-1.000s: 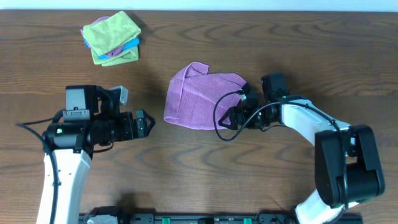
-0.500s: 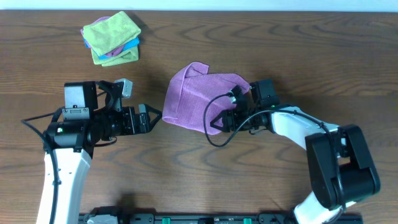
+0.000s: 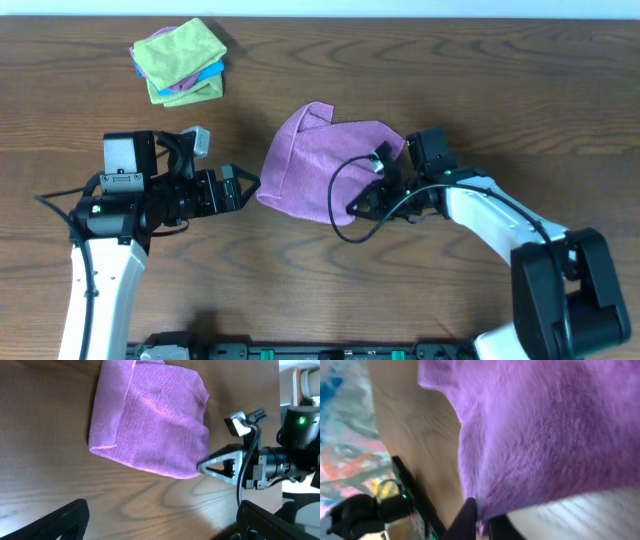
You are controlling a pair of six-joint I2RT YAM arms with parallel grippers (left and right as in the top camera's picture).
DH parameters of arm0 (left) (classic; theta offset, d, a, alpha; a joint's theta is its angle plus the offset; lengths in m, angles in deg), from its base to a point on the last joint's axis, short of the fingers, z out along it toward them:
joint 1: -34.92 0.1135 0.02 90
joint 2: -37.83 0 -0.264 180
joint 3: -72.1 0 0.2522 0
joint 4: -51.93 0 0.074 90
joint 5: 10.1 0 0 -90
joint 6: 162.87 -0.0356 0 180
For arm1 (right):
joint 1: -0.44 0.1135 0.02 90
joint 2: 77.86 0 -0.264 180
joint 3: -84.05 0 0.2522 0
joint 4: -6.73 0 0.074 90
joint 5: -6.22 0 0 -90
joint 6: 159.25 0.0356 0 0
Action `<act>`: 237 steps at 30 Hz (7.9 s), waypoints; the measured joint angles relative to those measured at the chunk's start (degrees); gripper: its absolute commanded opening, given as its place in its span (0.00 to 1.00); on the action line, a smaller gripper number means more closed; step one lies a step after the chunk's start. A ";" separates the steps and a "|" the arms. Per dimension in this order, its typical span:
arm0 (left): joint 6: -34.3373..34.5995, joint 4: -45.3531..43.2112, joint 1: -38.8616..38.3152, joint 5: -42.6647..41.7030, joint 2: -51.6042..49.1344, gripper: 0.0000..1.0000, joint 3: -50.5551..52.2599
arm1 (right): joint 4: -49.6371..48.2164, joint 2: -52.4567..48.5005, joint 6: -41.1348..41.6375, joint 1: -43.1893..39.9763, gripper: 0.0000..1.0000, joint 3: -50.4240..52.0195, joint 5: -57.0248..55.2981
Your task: Fold the cloth
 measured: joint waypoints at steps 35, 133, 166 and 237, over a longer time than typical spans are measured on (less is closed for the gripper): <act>5.60 -18.03 -16.90 -1.03 -33.77 0.40 0.00 | -6.58 -0.02 1.18 2.38 0.02 0.15 -6.56; 6.95 -15.34 -23.85 43.58 -41.29 0.06 -8.98 | -9.75 -0.57 3.26 10.75 0.01 6.64 -21.68; 4.61 -7.37 -14.99 44.89 -40.81 0.06 -10.56 | -7.76 -0.39 3.26 10.75 0.01 6.58 -21.53; -0.85 -4.28 -15.28 54.51 -48.65 0.06 -17.62 | -6.73 -0.35 3.26 10.75 0.02 6.38 -21.59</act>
